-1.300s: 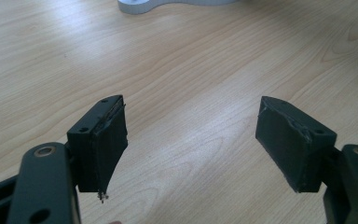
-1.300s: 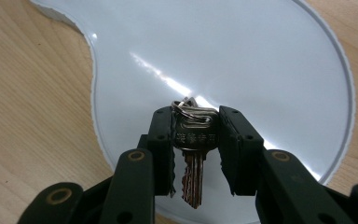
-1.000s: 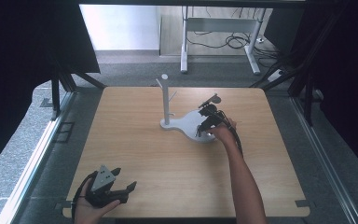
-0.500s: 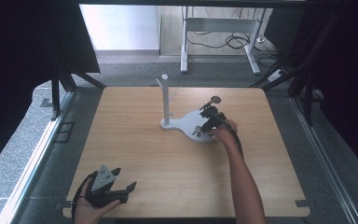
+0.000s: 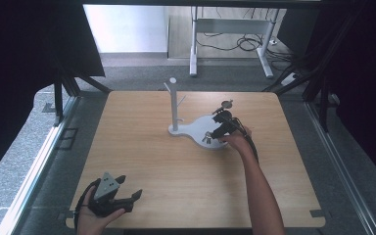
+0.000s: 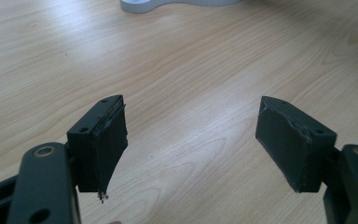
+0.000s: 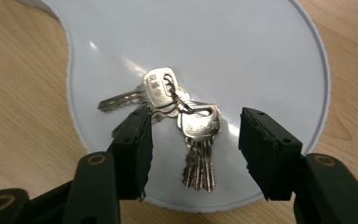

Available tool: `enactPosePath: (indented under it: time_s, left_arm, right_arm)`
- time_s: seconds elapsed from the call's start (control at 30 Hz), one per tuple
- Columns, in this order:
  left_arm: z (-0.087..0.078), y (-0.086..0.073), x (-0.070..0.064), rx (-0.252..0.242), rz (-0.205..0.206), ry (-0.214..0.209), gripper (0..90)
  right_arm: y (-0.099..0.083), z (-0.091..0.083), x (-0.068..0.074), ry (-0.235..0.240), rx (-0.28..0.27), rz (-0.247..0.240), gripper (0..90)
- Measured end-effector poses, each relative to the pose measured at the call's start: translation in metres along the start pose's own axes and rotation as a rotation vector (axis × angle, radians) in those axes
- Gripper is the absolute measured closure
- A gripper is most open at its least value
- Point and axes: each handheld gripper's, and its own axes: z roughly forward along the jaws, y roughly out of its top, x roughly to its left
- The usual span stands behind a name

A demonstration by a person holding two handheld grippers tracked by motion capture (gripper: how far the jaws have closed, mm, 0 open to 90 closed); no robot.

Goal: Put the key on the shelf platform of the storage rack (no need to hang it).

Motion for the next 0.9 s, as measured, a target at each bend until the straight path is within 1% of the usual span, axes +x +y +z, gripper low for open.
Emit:
enactPosePath:
  time_s: [0.03,0.1,0.13,0.2,0.27,0.3,0.37,0.5,0.53,0.57,0.63,0.67,0.73,0.77,0.8,0.87,0.9]
  left_arm:
    - [0.000,0.000,0.001,-0.001,-0.006,0.001,25.1]
    - [0.001,-0.001,0.001,0.003,-0.004,0.005,25.1]
    - [0.001,0.000,0.001,0.004,-0.004,0.005,25.1]
    - [0.002,0.001,0.000,0.006,0.001,0.003,25.1]
    - [0.003,0.001,-0.002,0.005,0.006,0.000,25.1]
    - [0.004,0.002,-0.003,0.008,0.009,0.001,25.0]
    - [0.004,0.001,-0.004,0.012,0.015,-0.001,25.0]
    - [0.003,0.001,-0.007,0.010,0.019,-0.002,25.0]
    - [0.003,0.001,-0.007,0.013,0.020,-0.002,25.0]
    - [0.003,0.001,-0.007,0.013,0.020,-0.002,25.1]
    - [0.002,0.001,-0.009,0.012,0.025,-0.003,25.0]
    - [0.001,0.000,-0.009,0.010,0.025,-0.002,25.0]
    - [0.001,0.000,-0.010,0.008,0.025,-0.001,25.0]
    - [0.001,0.000,-0.010,0.008,0.025,-0.001,25.0]
    - [0.001,-0.001,-0.010,0.010,0.023,-0.001,25.0]
    - [0.001,-0.001,-0.012,0.013,0.026,0.003,25.0]
    - [0.000,-0.002,-0.012,0.012,0.026,0.002,25.0]
  right_arm:
    - [0.000,-0.002,0.000,0.006,-0.006,-0.006,44.1]
    - [-0.001,-0.003,0.001,0.007,-0.010,-0.006,43.8]
    - [-0.001,-0.005,0.002,0.012,-0.019,-0.019,43.1]
    - [-0.004,-0.007,0.005,0.014,-0.034,-0.034,42.7]
    - [-0.005,-0.008,0.006,0.021,-0.039,-0.037,42.8]
    - [-0.009,-0.011,0.009,0.034,-0.053,-0.045,43.3]
    - [-0.010,-0.012,0.010,0.039,-0.057,-0.046,43.3]
    - [-0.021,-0.022,0.017,0.051,-0.068,-0.083,43.2]
    - [-0.024,-0.025,0.019,0.057,-0.080,-0.086,43.3]
    - [-0.024,-0.025,0.019,0.057,-0.080,-0.086,43.3]
    - [-0.030,-0.029,0.021,0.072,-0.086,-0.095,43.0]
    - [-0.037,-0.033,0.024,0.083,-0.106,-0.108,43.4]
    - [-0.044,-0.036,0.026,0.095,-0.115,-0.111,42.9]
    - [-0.044,-0.036,0.026,0.095,-0.115,-0.111,42.9]
    - [-0.054,-0.041,0.027,0.094,-0.138,-0.125,43.3]
    - [-0.061,-0.045,0.027,0.100,-0.144,-0.118,42.9]
    - [-0.066,-0.047,0.026,0.096,-0.156,-0.127,43.1]
